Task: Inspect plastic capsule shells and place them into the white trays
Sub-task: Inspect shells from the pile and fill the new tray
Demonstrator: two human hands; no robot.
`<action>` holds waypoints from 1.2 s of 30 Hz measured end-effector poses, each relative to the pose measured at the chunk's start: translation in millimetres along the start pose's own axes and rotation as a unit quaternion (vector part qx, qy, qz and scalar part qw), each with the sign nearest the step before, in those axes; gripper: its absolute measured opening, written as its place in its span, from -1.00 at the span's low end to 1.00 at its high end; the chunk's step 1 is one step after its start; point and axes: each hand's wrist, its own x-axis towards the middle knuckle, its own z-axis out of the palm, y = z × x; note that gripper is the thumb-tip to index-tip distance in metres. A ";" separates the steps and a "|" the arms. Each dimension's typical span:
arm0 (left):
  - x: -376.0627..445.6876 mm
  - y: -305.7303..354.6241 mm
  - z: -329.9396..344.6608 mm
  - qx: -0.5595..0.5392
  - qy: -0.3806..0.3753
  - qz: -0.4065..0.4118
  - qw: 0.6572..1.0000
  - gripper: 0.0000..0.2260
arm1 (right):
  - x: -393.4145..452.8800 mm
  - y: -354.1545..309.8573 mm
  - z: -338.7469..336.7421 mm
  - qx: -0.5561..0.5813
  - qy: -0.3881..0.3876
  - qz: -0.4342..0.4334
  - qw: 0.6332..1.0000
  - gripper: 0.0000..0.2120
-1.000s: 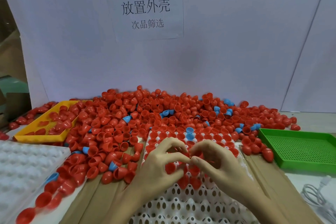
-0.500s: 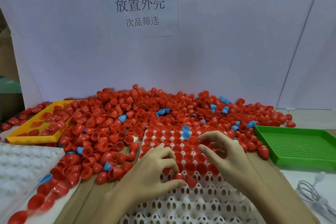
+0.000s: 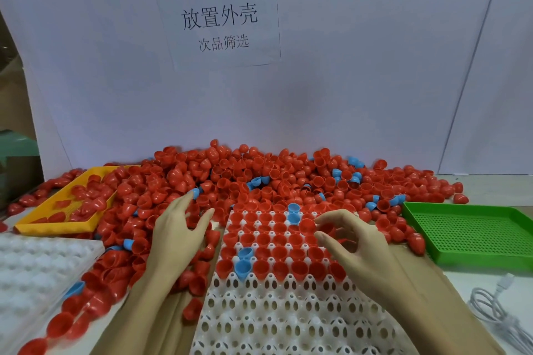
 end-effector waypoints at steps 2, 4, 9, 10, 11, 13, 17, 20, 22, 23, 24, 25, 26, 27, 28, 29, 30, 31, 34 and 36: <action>-7.8 7.4 4.7 -0.025 0.031 0.061 0.997 -0.78 | -1.3 -2.6 -0.6 -0.008 -0.007 -0.002 1.000 -0.80; -17.9 22.3 10.8 -0.071 0.005 0.109 0.991 -0.92 | -1.9 -5.4 -0.8 -0.014 -0.018 -0.003 1.000 -0.75; -51.3 57.2 34.0 -0.177 -0.195 0.156 0.952 -0.80 | -1.7 -7.2 0.9 0.029 -0.057 0.003 0.998 -0.69; -54.2 59.2 37.2 -0.183 -0.217 0.163 0.945 -0.72 | -1.8 -7.0 1.7 0.040 -0.062 0.005 0.997 -0.68; -55.9 60.4 39.3 -0.187 -0.226 0.170 0.941 -0.66 | -1.7 -6.7 2.4 0.048 -0.065 0.008 0.997 -0.68; -57.3 60.7 40.8 -0.198 -0.220 0.177 0.939 -0.62 | -1.2 -5.9 4.1 0.063 -0.075 0.006 0.995 -0.68; -56.5 58.2 41.7 -0.199 -0.196 0.198 0.940 -0.73 | -3.3 -6.8 9.6 0.114 -0.097 -0.002 0.989 -0.70; -54.5 56.3 40.0 -0.211 -0.186 0.174 0.944 -0.74 | -5.1 -9.7 12.0 0.140 -0.112 0.002 0.984 -0.71; -53.4 54.6 38.5 -0.235 -0.194 0.143 0.942 -0.71 | -5.2 -10.0 12.0 0.146 -0.116 0.005 0.982 -0.74; -53.5 54.4 38.2 -0.245 -0.201 0.131 0.939 -0.71 | -5.3 -9.7 11.9 0.143 -0.115 0.004 0.983 -0.73; -53.7 54.3 38.6 -0.254 -0.206 0.123 0.937 -0.71 | -5.4 -9.4 12.0 0.140 -0.115 0.003 0.983 -0.71; -54.2 54.4 39.2 -0.261 -0.208 0.118 0.935 -0.72 | -5.6 -9.5 12.0 0.138 -0.116 0.002 0.984 -0.68; -55.0 55.1 39.9 -0.265 -0.208 0.115 0.934 -0.73 | -5.9 -10.0 12.1 0.137 -0.118 0.002 0.984 -0.66; -55.9 55.9 40.4 -0.271 -0.207 0.113 0.933 -0.74 | -6.0 -10.8 12.4 0.136 -0.117 0.001 0.984 -0.64; -56.7 56.7 40.7 -0.280 -0.206 0.112 0.931 -0.74 | -6.2 -11.2 12.7 0.135 -0.116 -0.001 0.984 -0.64; -57.1 57.2 40.7 -0.292 -0.207 0.110 0.927 -0.75 | -6.1 -11.2 12.9 0.131 -0.113 -0.005 0.985 -0.64; -57.3 57.7 40.6 -0.303 -0.209 0.108 0.924 -0.75 | -5.7 -11.0 13.2 0.129 -0.110 -0.007 0.985 -0.64; -57.4 58.0 40.4 -0.307 -0.210 0.106 0.922 -0.75 | -5.4 -10.5 13.4 0.130 -0.107 -0.009 0.986 -0.64; -58.7 57.7 40.7 -0.301 -0.202 0.102 0.926 -0.77 | -4.8 -9.2 14.6 0.131 -0.099 -0.011 0.986 -0.63; -60.2 58.9 39.6 -0.302 -0.193 0.103 0.928 -0.77 | -5.5 -9.9 15.2 0.132 -0.101 -0.013 0.986 -0.60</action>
